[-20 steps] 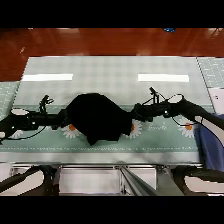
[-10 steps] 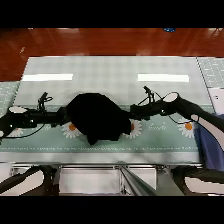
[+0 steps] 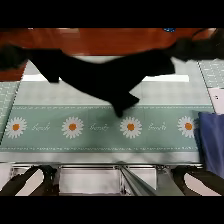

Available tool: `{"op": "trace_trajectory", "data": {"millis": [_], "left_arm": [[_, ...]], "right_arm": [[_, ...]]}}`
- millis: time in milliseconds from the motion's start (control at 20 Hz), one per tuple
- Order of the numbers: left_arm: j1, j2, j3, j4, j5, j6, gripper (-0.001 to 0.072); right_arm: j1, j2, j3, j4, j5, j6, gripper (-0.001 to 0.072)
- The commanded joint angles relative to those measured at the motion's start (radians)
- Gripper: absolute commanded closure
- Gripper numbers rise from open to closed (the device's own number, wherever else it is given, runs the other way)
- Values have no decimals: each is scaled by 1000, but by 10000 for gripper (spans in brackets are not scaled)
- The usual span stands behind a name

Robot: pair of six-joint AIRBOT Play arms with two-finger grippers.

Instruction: Fold the shirts.

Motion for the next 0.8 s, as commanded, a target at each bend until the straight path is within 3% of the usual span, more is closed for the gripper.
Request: {"op": "trace_trajectory", "data": {"millis": [0,300,550,750], "left_arm": [[18,59,303,1,-4,-33,688],[125,226,542,3,-2,-32,688],[147,380,550,98,-30,-30,688],[63,406,526,157,-125,-69,688]], "right_arm": [[-28,121,254,-72,92,14,687],[-28,382,343,-225,153,18,687],[-28,520,343,-335,373,86,687],[-28,559,291,-324,576,160,687]]}}
